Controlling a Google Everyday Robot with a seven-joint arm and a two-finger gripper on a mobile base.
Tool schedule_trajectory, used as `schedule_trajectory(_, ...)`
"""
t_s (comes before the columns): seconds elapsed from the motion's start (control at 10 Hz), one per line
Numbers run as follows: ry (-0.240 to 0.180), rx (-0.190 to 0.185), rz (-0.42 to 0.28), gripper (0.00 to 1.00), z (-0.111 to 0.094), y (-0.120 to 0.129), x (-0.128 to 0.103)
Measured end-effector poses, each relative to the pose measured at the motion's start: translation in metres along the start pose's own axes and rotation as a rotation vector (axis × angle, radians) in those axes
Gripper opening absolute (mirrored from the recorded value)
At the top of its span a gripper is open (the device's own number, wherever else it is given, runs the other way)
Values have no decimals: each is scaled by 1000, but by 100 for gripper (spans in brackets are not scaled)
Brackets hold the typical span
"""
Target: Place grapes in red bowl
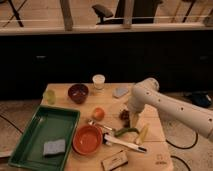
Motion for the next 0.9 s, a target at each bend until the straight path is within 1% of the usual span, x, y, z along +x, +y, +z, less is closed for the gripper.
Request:
schedule_trajectory(0.1,-13,-12,34,80,7,-4,3)
schedule_trajectory(0.4,-34,-31,83,80,15,-11,4)
schedule_trajectory(0.5,-42,-40,100,77,20,-14,2)
schedule_trajectory(0.6,-46,-45,111,70,25,-17,1)
schedule_trajectory(0.7,-48,-50,123,58,29,-20,0)
schedule_trajectory(0.9,-52,-63,139,38,38,-21,0)
